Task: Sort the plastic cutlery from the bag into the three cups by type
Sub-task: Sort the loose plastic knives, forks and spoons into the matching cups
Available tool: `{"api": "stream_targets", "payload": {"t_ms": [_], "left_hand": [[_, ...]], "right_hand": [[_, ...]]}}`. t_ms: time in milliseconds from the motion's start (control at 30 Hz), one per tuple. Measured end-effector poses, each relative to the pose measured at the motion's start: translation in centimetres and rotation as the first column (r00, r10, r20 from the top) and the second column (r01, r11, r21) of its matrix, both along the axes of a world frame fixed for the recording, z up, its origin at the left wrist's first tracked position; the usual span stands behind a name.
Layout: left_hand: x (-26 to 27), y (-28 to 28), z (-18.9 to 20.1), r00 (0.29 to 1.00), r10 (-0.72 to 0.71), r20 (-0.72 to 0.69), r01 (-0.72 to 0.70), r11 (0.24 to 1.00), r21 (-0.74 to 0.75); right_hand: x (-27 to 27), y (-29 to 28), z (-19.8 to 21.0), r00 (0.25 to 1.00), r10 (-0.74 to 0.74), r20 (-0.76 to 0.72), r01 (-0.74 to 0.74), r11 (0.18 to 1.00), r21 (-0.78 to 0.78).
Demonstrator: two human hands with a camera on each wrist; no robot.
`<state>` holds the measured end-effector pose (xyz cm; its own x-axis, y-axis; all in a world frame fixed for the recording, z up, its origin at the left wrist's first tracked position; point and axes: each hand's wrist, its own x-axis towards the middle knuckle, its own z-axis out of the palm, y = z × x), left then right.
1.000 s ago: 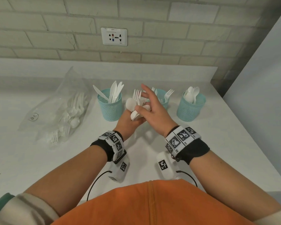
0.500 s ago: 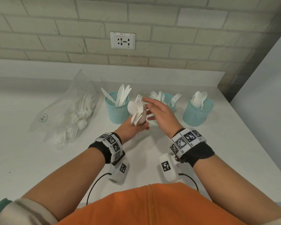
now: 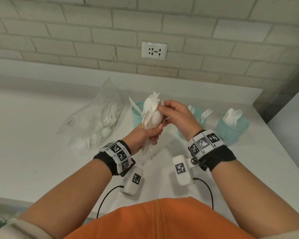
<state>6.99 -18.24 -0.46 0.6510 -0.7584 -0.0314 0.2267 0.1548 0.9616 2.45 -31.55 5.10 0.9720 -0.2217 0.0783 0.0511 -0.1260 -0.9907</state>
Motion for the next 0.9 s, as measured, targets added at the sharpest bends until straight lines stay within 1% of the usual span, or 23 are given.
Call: {"api": "stream_targets", "payload": {"t_ms": [67, 100, 200, 300, 400, 467, 533, 600, 667, 700, 800, 900], "left_hand": [[0.2, 0.4, 0.3, 1.000, 0.003, -0.009, -0.003, 1.000, -0.007], [0.3, 0.6, 0.3, 1.000, 0.006, -0.010, -0.006, 1.000, -0.008], [0.5, 1.2, 0.6, 0.999, 0.036, -0.032, -0.037, 0.999, -0.023], [0.8, 1.8, 1.0, 0.995, 0.069, -0.076, -0.072, 0.996, -0.045], [1.5, 2.2, 1.4, 0.989, 0.117, -0.089, -0.121, 0.992, -0.041], [1.8, 2.3, 1.5, 0.986, 0.154, -0.057, -0.155, 0.987, -0.029], [2.0, 2.4, 1.7, 0.982, 0.187, -0.007, -0.187, 0.982, -0.016], [2.2, 2.5, 1.8, 0.980, 0.197, 0.033, -0.198, 0.980, 0.004], [2.5, 2.6, 1.8, 0.979, 0.193, 0.060, -0.194, 0.981, 0.019], [2.6, 2.7, 1.8, 0.978, 0.195, 0.073, -0.197, 0.980, 0.024], [2.8, 2.8, 2.0, 0.970, 0.216, 0.108, -0.221, 0.975, 0.037], [3.4, 3.1, 2.1, 0.960, 0.251, 0.123, -0.259, 0.964, 0.055]], "right_hand": [[0.6, 0.4, 0.0, 0.999, -0.023, 0.035, 0.024, 0.998, -0.052], [0.9, 0.6, 0.0, 0.999, -0.032, 0.037, 0.034, 0.998, -0.051], [1.6, 0.8, 0.2, 0.999, -0.041, 0.013, 0.042, 0.998, -0.045], [2.2, 0.8, 0.3, 0.998, -0.067, -0.011, 0.066, 0.993, -0.093], [2.8, 0.9, 0.2, 0.994, -0.105, 0.009, 0.105, 0.987, -0.124], [3.3, 1.2, -0.1, 0.991, -0.132, 0.035, 0.136, 0.981, -0.136], [3.5, 1.5, -0.1, 0.990, -0.136, 0.048, 0.140, 0.986, -0.093], [3.6, 2.0, -0.2, 0.997, -0.076, 0.034, 0.078, 0.995, -0.063], [3.6, 2.4, -0.5, 1.000, 0.014, 0.022, -0.011, 0.990, -0.141], [3.7, 2.6, -0.7, 0.999, 0.028, 0.017, -0.024, 0.983, -0.181], [4.7, 2.4, -0.5, 0.999, -0.049, 0.005, 0.049, 0.972, -0.230], [5.7, 1.4, 1.5, 0.992, -0.122, 0.022, 0.123, 0.965, -0.230]]}}
